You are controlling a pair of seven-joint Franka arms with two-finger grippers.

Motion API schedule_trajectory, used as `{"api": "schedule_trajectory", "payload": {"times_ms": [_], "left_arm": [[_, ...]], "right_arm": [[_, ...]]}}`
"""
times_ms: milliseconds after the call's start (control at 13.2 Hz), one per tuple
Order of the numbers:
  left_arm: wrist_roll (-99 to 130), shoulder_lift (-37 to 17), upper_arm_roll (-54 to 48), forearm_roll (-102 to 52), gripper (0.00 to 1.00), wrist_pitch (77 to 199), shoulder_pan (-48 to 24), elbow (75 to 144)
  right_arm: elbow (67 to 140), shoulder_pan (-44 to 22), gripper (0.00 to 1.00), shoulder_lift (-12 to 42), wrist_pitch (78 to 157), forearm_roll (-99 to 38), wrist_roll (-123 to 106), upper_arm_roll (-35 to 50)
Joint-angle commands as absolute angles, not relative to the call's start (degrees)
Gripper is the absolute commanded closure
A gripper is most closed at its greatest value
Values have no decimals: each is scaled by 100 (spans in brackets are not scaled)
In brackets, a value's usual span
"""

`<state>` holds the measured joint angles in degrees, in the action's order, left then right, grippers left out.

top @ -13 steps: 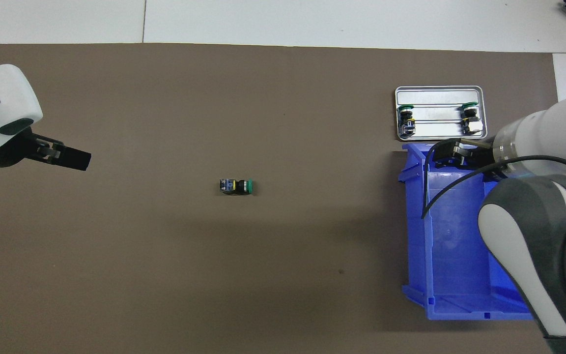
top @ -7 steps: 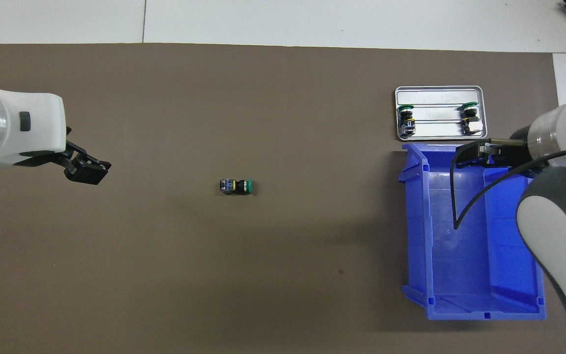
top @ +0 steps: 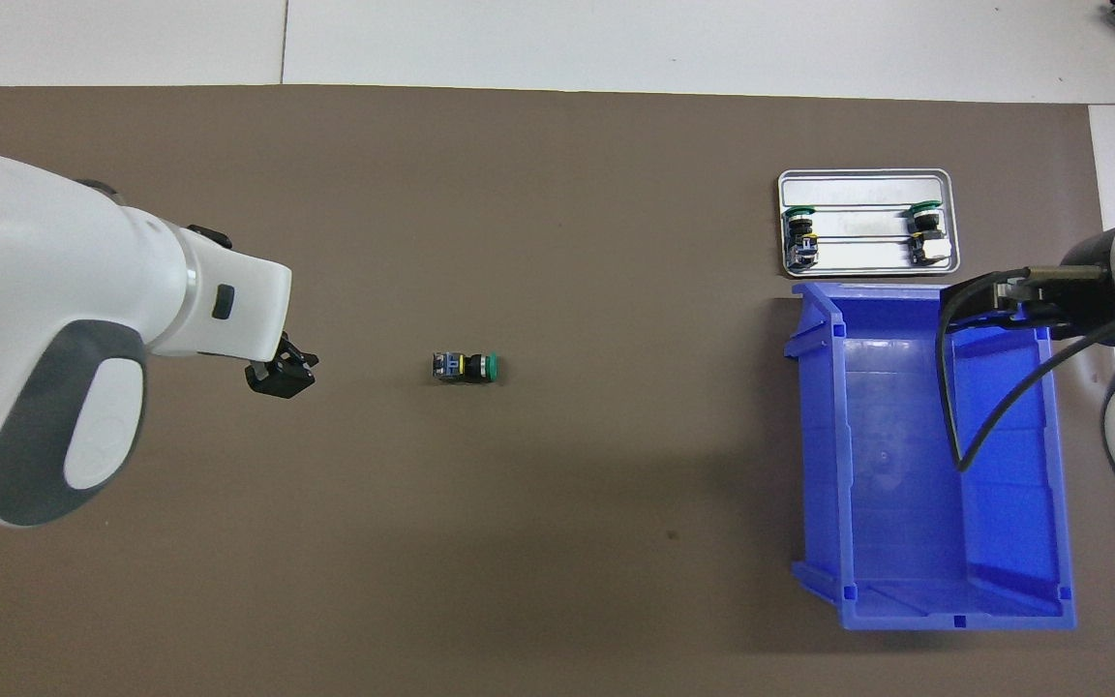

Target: Place and press button with both arms

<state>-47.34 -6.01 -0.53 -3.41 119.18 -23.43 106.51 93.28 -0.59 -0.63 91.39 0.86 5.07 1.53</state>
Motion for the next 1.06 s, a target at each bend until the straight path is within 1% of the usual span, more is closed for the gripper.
{"api": "schedule_trajectory", "payload": {"times_ms": [0,76,228,531,607,987], "left_arm": [[-4992,-615,61,-352,0,12662,-2784,11064],[-4992,-667,53,-352,0,12856,-2847,11135],[-5001,-1044,53,-352,0,12998,-3014,11118],[-5001,-1607,44,-352,0,13148,-3312,11127],[-4975,-1739,44,-360,0,13340,-3357,11136],[-4975,-1810,53,-360,0,13465,-3384,11346]], "right_arm": [[9352,35,0,-70,9105,18,369,176],[9360,26,0,-79,9105,9,369,176],[9360,0,0,-70,9097,0,369,176],[9352,-44,0,-79,9097,0,369,176],[9360,-44,0,-79,9105,0,369,176],[9352,-44,0,-79,9105,0,369,176]]}}
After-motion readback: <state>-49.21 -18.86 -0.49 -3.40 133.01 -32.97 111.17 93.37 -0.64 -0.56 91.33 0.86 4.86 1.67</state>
